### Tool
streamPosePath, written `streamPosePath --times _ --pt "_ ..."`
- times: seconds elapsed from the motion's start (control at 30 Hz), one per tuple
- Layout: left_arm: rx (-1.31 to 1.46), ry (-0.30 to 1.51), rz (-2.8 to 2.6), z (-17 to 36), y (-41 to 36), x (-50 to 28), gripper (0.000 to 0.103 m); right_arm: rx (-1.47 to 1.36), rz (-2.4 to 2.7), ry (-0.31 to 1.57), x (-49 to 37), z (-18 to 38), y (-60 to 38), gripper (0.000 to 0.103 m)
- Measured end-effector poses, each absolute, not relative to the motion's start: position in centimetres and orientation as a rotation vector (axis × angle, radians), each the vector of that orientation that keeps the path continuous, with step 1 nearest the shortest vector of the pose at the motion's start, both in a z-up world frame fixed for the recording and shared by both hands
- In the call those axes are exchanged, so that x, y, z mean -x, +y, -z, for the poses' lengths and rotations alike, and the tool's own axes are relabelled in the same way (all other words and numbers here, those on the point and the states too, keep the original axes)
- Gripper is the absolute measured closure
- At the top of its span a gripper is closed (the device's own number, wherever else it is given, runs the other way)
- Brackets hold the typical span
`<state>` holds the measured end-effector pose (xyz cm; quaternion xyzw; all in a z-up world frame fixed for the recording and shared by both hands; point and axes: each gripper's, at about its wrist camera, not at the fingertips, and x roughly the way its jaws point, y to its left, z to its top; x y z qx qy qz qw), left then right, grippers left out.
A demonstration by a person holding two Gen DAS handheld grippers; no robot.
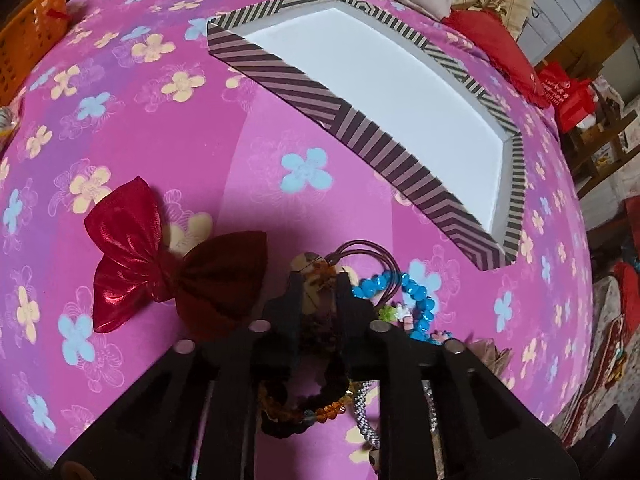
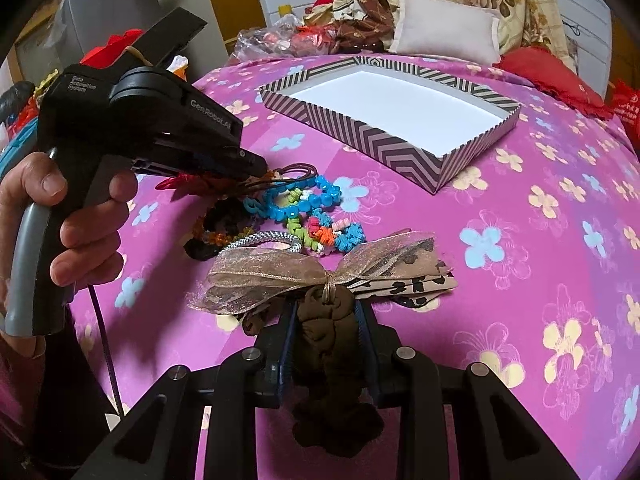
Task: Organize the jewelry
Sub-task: 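Lift both held items and carry them toward the white tray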
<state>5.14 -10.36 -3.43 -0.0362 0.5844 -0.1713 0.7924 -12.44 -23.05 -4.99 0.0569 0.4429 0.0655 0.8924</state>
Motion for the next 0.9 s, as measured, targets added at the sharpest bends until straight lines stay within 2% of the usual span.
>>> streamPosePath --times 0.07,0.2,0.27,0.5,0.6,0.67,0.7,0.77,0.9 --pt "0.077 1.254 0.351 3.5 -10.5 -5.2 0.065 -0.12 -0.139 0.921 12.4 5.0 -23.1 0.075" --pt "0.067 1.26 0.341 3.7 -11.0 -5.1 0.061 -0.131 -0.152 0.924 12.3 5.2 -23.2 0.075" --pt "0.034 1.266 0.334 4.1 -11.6 -4.9 0.056 -0.137 -0.156 0.925 12.4 5.3 -23.4 0.075" --pt "-0.013 1.266 0.272 4.2 -12.7 -5.2 0.055 -0.154 -0.161 0.922 12.4 5.3 -23.7 0.075" --pt "-0.005 1.26 0.292 4.2 -12.5 -5.2 0.067 -0.154 -0.156 0.92 12.5 5.3 -23.8 0.075" --pt "0.025 1.277 0.321 4.2 -12.4 -5.3 0.081 -0.159 -0.148 0.916 12.5 5.2 -23.9 0.075" --pt "0.028 1.28 0.322 4.1 -12.5 -5.3 0.082 -0.162 -0.144 0.913 12.5 5.1 -24.0 0.075" --pt "0.029 1.274 0.317 3.8 -12.3 -5.3 0.092 -0.162 -0.139 0.903 12.7 4.7 -24.1 0.075" --pt "0.066 1.285 0.319 3.6 -11.4 -5.4 0.095 -0.164 -0.127 0.891 13.1 4.1 -24.3 0.075"
